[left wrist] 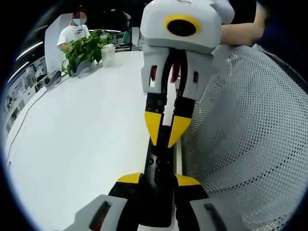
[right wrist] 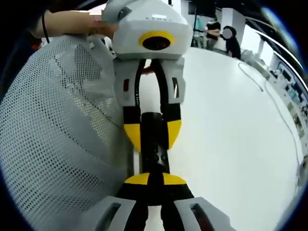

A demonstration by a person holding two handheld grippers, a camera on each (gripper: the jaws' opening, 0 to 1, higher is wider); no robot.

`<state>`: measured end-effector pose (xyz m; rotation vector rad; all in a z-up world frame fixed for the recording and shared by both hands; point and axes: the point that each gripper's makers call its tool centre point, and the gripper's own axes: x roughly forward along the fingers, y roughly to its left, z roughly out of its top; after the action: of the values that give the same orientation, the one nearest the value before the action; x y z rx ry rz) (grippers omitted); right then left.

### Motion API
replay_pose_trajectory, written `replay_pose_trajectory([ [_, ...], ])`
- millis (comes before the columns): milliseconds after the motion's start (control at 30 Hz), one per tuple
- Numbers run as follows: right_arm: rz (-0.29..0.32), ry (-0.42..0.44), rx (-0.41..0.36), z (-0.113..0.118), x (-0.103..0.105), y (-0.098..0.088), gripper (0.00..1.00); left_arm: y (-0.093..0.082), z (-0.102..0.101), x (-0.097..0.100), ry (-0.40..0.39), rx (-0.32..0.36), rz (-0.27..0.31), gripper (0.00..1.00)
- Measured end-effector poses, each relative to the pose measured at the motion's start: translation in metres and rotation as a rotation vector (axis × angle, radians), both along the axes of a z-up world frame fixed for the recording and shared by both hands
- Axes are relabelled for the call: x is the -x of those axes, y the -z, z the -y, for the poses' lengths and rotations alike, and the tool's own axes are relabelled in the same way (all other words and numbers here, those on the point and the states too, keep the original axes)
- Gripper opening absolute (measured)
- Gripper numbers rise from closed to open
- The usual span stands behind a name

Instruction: Press the specified remote control buttons in sequence, fully releasing each button before pressing the next.

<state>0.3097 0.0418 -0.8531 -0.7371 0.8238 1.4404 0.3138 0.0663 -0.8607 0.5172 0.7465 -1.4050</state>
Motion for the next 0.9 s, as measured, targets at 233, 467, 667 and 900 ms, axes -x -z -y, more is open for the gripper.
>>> replay_pose_trajectory([
  [233, -0.013, 0.020, -0.010, -0.0006, 0.0018, -0.0003, 0.09, -0.0001, -0.0001, 0.0002, 0.000, -0.002, 0.002, 0.25],
  [467, -0.001, 0.038, -0.011, 0.0026, -0.0034, 0.0011, 0.17, -0.0001, -0.0001, 0.0003, 0.002, -0.004, 0.007, 0.25],
  [667, -0.001, 0.016, -0.002, 0.0041, -0.0009, 0.0030, 0.19, 0.0011, 0.0005, -0.0004, 0.000, -0.003, 0.007, 0.25],
  [900, -0.007, 0.001, -0.005, 0.0001, 0.0005, 0.0067, 0.21, 0.0007, 0.0004, -0.0004, 0.000, -0.001, 0.007, 0.25],
])
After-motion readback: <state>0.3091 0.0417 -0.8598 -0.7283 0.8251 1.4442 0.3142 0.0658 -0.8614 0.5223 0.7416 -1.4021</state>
